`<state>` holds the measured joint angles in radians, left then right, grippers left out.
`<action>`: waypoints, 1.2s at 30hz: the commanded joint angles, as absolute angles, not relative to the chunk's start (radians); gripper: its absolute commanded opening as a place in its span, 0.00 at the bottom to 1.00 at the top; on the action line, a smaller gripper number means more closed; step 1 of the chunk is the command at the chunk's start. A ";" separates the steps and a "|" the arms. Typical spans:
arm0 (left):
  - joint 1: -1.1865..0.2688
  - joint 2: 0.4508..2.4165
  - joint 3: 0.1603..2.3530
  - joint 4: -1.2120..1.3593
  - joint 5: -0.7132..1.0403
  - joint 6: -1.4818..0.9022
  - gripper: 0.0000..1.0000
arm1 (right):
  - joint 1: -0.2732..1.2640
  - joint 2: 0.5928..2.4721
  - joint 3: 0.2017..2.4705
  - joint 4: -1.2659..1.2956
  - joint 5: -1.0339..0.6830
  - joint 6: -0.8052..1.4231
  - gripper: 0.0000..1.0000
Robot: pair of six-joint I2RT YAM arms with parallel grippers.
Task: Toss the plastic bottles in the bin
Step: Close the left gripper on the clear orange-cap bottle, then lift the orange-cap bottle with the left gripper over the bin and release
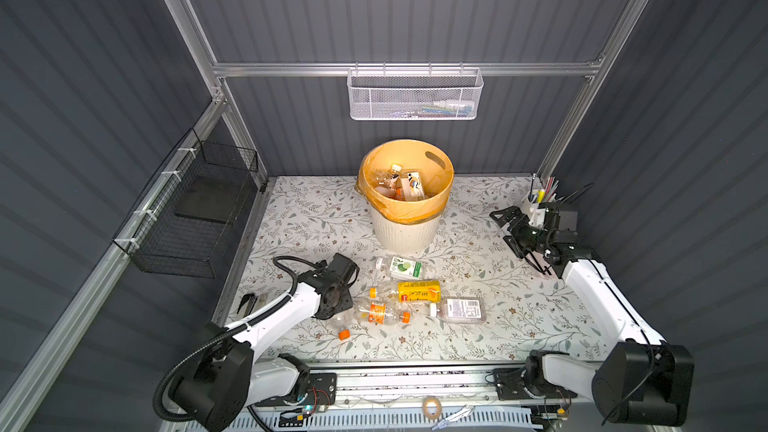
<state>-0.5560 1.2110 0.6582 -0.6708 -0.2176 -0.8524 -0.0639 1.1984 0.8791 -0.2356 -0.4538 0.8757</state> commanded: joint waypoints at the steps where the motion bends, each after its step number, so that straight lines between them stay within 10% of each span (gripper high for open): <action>1: -0.558 1.120 0.729 -0.692 -0.290 -0.898 0.50 | -0.081 1.187 0.859 -0.218 -0.463 0.879 0.99; 8: -0.495 1.020 0.989 -0.585 -0.353 -0.803 0.49 | -0.119 1.159 0.784 -0.197 -0.491 0.882 0.99; 18: -0.489 1.380 1.573 -0.262 -0.151 -0.584 0.50 | -0.162 1.061 0.697 -0.177 -0.504 0.908 0.99; 24: -0.517 1.727 1.972 -0.428 0.046 -0.615 0.72 | -0.167 1.060 0.720 -0.211 -0.526 0.874 0.99; 27: -0.518 1.759 2.002 -0.398 0.137 -0.604 1.00 | -0.169 1.053 0.730 -0.235 -0.517 0.858 0.99; 36: -0.518 1.481 1.673 -0.240 -0.005 -0.499 1.00 | -0.169 1.049 0.669 -0.193 -0.535 0.925 0.99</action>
<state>-0.5190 1.5803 1.7164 -0.3161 0.0402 -0.5655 -0.1658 1.0588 0.6998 -0.2043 -0.5167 0.8974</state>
